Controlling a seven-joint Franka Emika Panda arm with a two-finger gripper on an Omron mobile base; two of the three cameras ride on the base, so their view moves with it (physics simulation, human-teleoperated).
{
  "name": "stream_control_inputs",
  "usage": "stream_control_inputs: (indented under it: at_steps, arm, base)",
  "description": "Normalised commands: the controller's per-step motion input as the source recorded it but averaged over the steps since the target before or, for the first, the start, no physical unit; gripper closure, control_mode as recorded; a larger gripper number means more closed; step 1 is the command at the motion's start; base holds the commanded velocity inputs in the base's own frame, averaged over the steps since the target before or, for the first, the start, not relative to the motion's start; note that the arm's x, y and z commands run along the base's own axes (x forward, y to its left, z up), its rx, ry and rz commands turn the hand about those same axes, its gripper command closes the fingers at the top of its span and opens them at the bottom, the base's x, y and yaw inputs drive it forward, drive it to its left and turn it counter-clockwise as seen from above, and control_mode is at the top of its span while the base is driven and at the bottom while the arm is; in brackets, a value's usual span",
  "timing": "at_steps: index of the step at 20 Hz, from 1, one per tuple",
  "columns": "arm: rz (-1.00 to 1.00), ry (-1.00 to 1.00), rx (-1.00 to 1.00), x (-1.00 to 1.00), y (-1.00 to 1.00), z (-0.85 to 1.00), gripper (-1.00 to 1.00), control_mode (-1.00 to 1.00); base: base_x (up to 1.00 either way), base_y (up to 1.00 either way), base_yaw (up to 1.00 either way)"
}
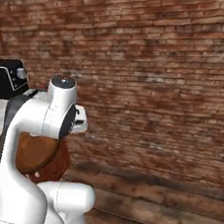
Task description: Pick the cup and bowl from the counter and place them on the counter next to the sink.
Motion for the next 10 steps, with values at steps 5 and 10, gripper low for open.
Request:
stream_control_inputs:
  at_steps: [5, 10]
  arm:
    - [0.0, 0.0, 0.0, 0.0, 0.0, 0.0, 1.0, 1.0]
    - [0.0, 0.0, 0.0, 0.0, 0.0, 0.0, 1.0, 1.0]
  base:
    - [0.08, -0.31, -0.88]
    - [0.04, -0.15, -0.92]
